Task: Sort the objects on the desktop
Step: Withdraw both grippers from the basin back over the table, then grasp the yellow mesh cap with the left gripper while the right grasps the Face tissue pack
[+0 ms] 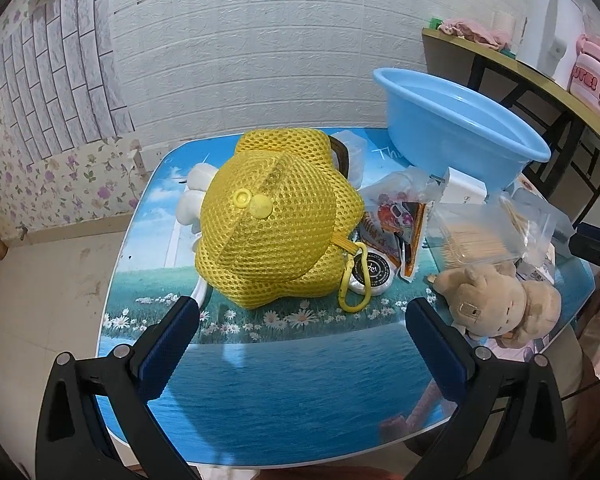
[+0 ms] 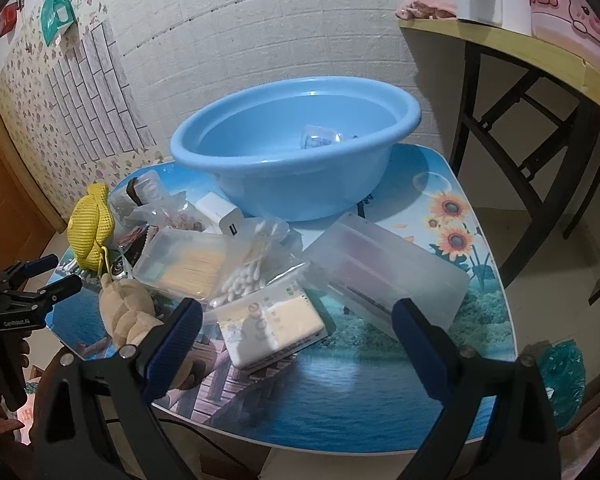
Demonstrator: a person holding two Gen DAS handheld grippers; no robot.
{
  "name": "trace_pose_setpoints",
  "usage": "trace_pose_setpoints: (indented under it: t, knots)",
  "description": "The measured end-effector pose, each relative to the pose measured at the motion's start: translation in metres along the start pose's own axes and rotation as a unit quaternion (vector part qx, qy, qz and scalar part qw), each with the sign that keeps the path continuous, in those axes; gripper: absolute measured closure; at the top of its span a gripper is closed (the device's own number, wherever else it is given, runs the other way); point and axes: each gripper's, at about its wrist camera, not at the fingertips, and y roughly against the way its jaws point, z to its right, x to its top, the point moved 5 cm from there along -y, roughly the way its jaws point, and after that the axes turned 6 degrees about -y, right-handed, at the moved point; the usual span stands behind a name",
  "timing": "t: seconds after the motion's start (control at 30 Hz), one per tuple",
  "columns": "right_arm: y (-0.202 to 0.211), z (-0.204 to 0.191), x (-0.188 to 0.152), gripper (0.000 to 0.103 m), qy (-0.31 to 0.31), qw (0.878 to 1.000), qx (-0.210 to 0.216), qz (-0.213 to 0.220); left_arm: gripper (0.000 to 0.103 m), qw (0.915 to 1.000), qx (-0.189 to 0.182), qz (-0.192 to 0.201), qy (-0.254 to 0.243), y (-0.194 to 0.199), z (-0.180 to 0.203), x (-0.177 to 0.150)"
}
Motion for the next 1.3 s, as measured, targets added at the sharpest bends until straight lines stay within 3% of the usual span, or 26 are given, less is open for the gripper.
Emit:
trace_pose_setpoints:
  t: [0.27, 0.5, 0.97, 1.3]
  knots:
    - [0.002, -0.011, -0.007, 0.005, -0.001, 1.000, 0.024, -0.008, 0.000, 1.0000, 0.001, -0.006, 0.007, -0.001, -0.006, -0.009]
    - [-0.007, -0.010, -0.010, 0.005, 0.006, 1.000, 0.011, -0.019, 0.000, 0.9998, -0.005, -0.006, 0.018, -0.005, -0.013, -0.012]
    - [-0.019, -0.002, -0.013, 0.005, 0.039, 0.998, 0.003, -0.041, 0.000, 0.9994, -0.017, 0.026, 0.015, -0.015, -0.031, 0.019]
    - [-0.028, -0.009, -0.017, 0.006, 0.090, 0.994, 0.003, -0.056, 0.000, 0.9995, -0.021, 0.017, -0.014, -0.043, -0.028, 0.035]
